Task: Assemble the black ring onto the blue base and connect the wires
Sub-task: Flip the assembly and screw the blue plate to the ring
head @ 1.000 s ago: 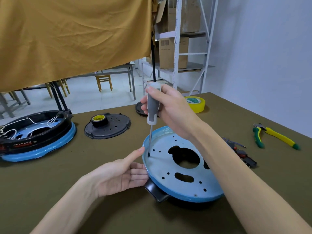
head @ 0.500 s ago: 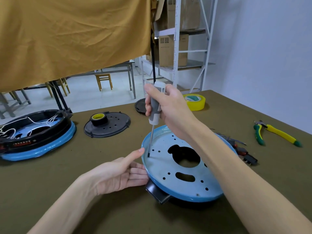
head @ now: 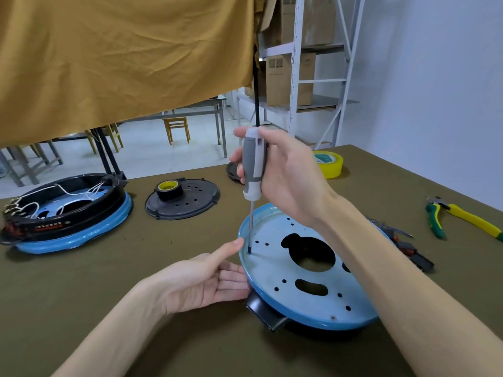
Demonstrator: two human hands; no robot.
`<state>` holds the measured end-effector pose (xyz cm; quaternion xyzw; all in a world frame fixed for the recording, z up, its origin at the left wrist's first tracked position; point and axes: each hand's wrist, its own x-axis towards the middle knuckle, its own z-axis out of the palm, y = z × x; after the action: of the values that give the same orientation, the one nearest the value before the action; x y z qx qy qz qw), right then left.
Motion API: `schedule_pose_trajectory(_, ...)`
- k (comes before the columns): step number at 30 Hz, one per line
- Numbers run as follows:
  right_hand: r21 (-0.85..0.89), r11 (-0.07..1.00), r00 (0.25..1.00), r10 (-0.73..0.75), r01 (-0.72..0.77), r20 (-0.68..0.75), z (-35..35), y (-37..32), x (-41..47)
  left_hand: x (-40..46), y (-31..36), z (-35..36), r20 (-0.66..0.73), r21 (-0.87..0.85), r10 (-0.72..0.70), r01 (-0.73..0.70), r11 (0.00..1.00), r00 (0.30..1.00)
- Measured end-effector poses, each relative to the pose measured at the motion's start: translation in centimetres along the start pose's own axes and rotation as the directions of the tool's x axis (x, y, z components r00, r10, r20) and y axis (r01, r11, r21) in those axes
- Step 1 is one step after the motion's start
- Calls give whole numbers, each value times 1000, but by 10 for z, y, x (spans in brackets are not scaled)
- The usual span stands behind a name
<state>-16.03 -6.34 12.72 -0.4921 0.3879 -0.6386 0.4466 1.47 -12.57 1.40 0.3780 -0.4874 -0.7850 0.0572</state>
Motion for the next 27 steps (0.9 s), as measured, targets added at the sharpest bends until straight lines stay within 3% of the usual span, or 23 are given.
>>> schedule_pose_trajectory(8,-110,991,995,-86,81,-43,2,5,1,0,0,0,3,3,0,0,1000,1000)
schedule_pose_trajectory(12,-25,999,999,-43,44,22,2,2,0,0,0,0,0,0,-6,6,1000,1000)
schedule_pose_trajectory(20,-103,992,996,-79,74,-50,1,3,-1,0,0,1,-13,3,-7,7,1000,1000)
schedule_pose_trajectory(24,13,1000,1000,-24,24,0,2,1,-1,0,0,1,-20,7,-2,2,1000,1000)
schedule_pose_trajectory(27,-81,995,997,-54,49,-62,1,3,0,0,0,1,-15,11,-2,2,1000,1000)
